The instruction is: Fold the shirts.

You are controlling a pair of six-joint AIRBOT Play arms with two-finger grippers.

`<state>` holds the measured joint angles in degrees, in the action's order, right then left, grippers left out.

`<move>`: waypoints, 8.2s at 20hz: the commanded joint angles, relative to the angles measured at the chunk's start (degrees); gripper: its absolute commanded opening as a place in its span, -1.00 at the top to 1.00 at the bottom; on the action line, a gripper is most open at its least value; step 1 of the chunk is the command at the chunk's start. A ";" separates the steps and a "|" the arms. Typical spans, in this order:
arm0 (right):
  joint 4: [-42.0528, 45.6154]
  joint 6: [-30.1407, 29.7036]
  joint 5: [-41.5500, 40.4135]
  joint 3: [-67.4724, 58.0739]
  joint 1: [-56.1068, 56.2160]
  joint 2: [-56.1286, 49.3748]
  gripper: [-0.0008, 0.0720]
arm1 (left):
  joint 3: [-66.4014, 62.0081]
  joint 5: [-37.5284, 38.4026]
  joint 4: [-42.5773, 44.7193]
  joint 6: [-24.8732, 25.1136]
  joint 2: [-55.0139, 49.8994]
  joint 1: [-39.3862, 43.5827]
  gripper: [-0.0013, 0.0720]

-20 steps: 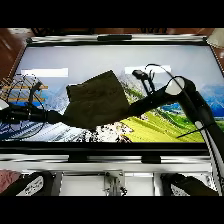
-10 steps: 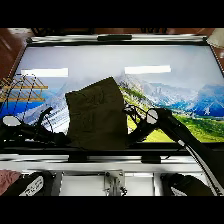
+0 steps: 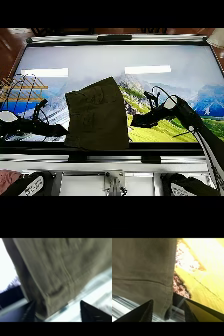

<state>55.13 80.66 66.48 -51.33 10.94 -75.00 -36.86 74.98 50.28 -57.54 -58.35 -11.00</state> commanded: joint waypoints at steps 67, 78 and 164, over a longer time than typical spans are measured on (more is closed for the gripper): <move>-3.28 25.70 -6.71 10.86 12.37 -4.15 0.51 | 4.81 -3.52 -3.87 0.52 -12.20 0.66 0.81; 12.90 14.84 -5.44 -4.15 12.33 23.47 0.79 | -17.03 4.17 -13.90 4.55 3.13 0.68 0.82; 4.28 26.60 4.02 -9.38 38.56 0.61 -0.88 | -16.61 9.77 8.02 1.11 -21.18 -3.39 -0.77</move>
<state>65.91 110.43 71.79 -60.80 52.82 -79.00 -50.85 84.97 57.71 -53.23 -79.57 -14.33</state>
